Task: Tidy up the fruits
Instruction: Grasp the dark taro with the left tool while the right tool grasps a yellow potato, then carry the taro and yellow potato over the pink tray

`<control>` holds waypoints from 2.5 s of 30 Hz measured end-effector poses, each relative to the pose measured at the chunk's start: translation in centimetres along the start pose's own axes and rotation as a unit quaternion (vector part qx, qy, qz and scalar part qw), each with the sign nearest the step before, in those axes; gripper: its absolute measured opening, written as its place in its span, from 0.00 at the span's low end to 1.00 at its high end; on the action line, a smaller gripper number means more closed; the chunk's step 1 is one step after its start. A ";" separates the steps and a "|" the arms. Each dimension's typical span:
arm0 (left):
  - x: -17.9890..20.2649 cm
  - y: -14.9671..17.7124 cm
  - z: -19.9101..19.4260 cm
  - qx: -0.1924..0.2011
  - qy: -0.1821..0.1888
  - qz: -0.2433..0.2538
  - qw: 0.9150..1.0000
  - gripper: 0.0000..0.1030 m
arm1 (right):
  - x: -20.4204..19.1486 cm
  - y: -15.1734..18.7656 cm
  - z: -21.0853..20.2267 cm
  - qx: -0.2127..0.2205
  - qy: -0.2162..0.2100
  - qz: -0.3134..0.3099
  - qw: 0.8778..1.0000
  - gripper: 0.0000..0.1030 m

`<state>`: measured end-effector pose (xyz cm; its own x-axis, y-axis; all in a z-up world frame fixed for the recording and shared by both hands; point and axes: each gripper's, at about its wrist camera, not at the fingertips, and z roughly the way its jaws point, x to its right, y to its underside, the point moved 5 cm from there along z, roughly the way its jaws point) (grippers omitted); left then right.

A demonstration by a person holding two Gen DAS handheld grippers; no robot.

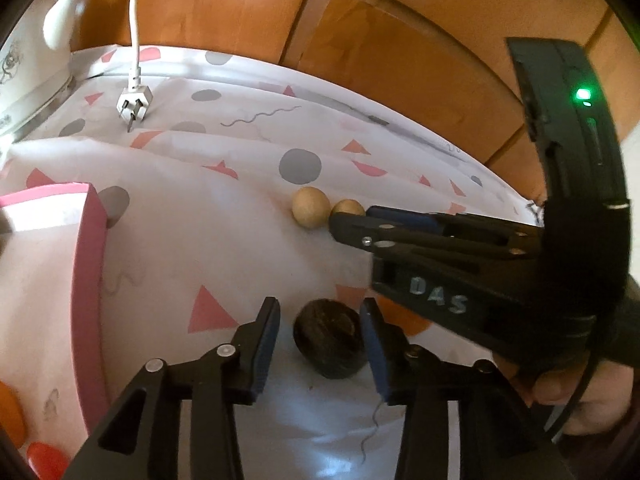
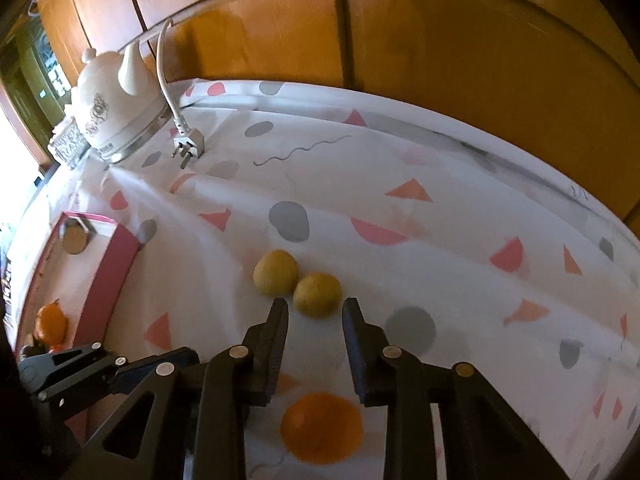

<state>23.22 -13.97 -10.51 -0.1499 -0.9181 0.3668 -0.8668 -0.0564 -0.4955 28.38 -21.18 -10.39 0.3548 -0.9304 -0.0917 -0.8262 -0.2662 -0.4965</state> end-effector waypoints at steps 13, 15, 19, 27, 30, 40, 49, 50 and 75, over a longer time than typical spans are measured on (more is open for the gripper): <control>0.8 3.2 -2.1 -0.010 0.024 0.013 1.000 0.31 | -1.4 3.2 -0.8 -0.013 -0.024 -0.034 0.999 0.25; 0.9 3.9 -2.6 -0.010 0.021 0.016 1.000 0.31 | -1.6 3.9 -1.9 -0.011 -0.035 -0.031 0.999 0.25; 1.1 5.0 -3.7 -0.007 0.017 0.021 1.000 0.22 | -1.9 5.1 -3.4 -0.006 -0.034 -0.029 0.999 0.25; 2.0 6.3 -5.4 0.004 0.022 0.047 0.999 0.19 | -1.1 7.1 -8.2 0.049 -0.025 0.036 0.998 0.25; 2.1 7.3 -5.8 0.004 0.031 0.051 0.998 0.19 | -1.1 8.9 -9.1 0.048 -0.019 0.046 0.998 0.25; 2.9 10.1 -7.1 -0.008 0.054 0.078 0.995 0.18 | -1.9 15.0 -10.1 0.043 -0.001 0.073 0.996 0.25; 3.6 10.4 -6.8 -0.010 0.038 0.103 0.994 0.34 | -1.0 17.7 -10.4 0.061 0.056 0.090 0.993 0.25; 3.5 10.4 -6.6 -0.011 0.031 0.103 0.994 0.35 | -1.0 17.9 -10.3 0.061 0.057 0.095 0.992 0.25; 3.8 10.0 -7.8 0.026 -0.016 0.119 0.992 0.43 | -1.5 19.5 -9.9 0.083 0.087 0.113 0.986 0.25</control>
<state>10.32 -14.95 -7.92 -0.3321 -0.9198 0.2092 -0.7827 0.1449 -0.6053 7.38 -27.44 -11.45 0.0766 -0.9943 -0.0735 -0.7876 -0.0152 -0.6160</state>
